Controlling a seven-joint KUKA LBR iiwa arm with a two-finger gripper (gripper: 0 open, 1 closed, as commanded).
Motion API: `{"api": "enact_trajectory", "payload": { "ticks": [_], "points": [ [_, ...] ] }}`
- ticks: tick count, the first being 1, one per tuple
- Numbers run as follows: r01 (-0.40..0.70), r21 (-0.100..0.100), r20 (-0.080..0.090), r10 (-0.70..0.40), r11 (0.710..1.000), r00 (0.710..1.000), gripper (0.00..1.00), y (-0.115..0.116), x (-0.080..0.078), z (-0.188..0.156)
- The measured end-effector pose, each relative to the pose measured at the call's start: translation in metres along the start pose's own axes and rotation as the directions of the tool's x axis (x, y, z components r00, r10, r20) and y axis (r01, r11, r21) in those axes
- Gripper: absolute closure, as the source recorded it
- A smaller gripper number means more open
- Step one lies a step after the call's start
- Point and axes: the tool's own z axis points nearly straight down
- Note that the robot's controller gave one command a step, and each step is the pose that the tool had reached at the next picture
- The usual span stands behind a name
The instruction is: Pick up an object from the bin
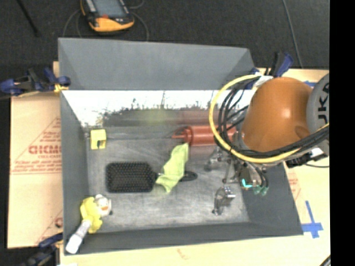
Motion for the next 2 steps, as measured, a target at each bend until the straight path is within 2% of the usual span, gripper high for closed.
{"api": "enact_trajectory", "payload": {
  "ticks": [1,2],
  "points": [
    [0.000,0.000,0.009,0.000,1.000,1.000,0.00,0.000,-0.002,-0.004],
    [0.037,0.001,0.020,-0.037,0.999,0.999,0.00,0.038,-0.047,0.042]
  ]
}}
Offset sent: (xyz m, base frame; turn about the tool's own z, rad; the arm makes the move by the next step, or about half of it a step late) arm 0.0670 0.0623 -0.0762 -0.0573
